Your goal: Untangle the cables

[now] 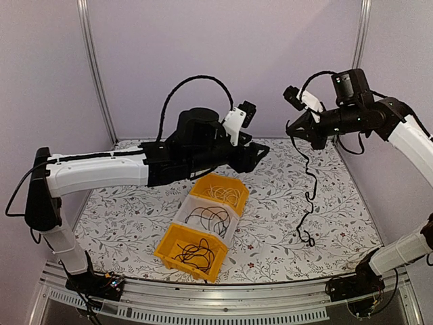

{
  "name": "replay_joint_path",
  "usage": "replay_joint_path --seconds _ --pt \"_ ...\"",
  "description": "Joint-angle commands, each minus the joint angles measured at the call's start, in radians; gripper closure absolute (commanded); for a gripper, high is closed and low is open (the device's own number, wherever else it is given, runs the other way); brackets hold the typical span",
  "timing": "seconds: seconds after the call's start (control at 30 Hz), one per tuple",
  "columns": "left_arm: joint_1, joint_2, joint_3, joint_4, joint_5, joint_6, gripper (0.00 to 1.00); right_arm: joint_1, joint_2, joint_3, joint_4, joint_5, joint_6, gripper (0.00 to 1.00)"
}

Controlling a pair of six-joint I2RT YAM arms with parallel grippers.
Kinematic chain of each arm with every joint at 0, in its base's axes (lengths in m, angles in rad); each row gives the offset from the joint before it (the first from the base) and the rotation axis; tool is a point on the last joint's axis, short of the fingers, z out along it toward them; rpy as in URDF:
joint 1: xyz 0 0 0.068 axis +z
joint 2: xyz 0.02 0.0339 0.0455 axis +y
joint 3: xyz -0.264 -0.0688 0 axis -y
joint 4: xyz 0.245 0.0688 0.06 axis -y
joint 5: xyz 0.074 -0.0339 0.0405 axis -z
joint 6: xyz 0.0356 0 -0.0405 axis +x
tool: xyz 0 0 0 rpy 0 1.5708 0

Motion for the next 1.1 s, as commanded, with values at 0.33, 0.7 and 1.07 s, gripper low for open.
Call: replay_joint_path --seconds 0.33,0.7,1.07 --pt "-0.060 0.277 0.192 0.330 0.282 0.131 0.32 -0.001 0.064 0.399 -0.199 -0.131 0.102 1.00" --pt "-0.049 0.545 0.331 0.476 0.414 0.048 0.53 0.000 0.117 0.705 -0.253 -0.202 0.144 1.00" --pt "-0.042 0.719 0.380 0.454 0.571 -0.073 0.88 0.000 0.154 0.889 -0.169 -0.183 0.200 1.00"
